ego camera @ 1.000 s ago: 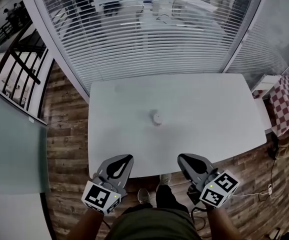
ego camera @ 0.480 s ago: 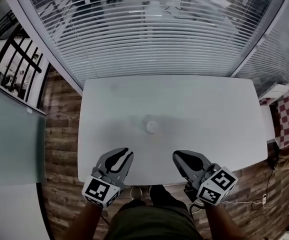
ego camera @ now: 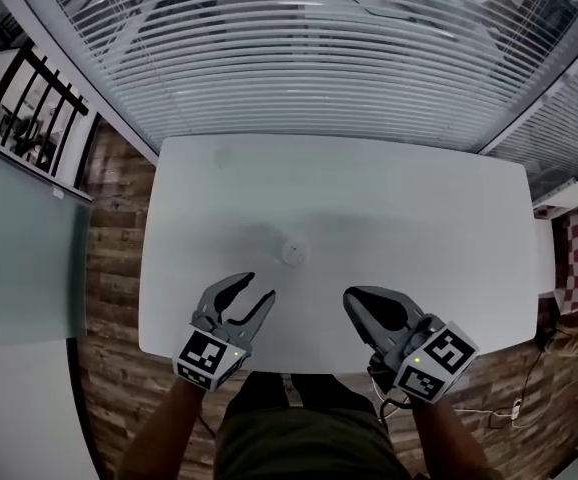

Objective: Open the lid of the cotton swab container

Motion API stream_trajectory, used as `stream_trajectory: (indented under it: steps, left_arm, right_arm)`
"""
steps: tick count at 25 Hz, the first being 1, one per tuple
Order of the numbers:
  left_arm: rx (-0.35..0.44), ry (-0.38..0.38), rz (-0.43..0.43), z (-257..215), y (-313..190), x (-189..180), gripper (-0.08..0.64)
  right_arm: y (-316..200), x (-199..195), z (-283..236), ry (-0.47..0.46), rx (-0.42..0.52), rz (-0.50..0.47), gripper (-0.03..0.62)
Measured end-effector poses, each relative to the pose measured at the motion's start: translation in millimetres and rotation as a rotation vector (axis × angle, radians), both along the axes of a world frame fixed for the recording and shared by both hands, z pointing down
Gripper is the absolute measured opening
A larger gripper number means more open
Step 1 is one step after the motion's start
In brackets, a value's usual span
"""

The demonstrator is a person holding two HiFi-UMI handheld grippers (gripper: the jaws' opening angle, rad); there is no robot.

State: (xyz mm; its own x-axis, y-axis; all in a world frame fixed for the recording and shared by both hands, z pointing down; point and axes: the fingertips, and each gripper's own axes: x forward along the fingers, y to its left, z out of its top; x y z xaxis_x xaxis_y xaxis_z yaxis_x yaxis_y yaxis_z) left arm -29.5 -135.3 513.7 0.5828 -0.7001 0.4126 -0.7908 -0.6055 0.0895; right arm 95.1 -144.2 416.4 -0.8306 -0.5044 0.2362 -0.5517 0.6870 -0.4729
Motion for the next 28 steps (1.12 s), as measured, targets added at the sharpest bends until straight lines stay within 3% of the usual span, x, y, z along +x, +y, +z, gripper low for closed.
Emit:
stream_trajectory:
  steps: [9, 18, 28]
  left_arm:
    - [-0.053, -0.053, 0.054, 63, -30, 15, 0.226]
    - [-0.053, -0.134, 0.143, 115, -46, 31, 0.304]
    - [-0.037, -0.176, 0.176, 132, -66, 43, 0.310]
  right_arm:
    - [-15, 4, 25, 0.019, -0.038, -0.012, 0.011]
    - [-9, 0, 48, 0.027, -0.074, -0.023, 0.011]
    - [-6, 1, 61, 0.036, -0.109, -0.015, 0.011]
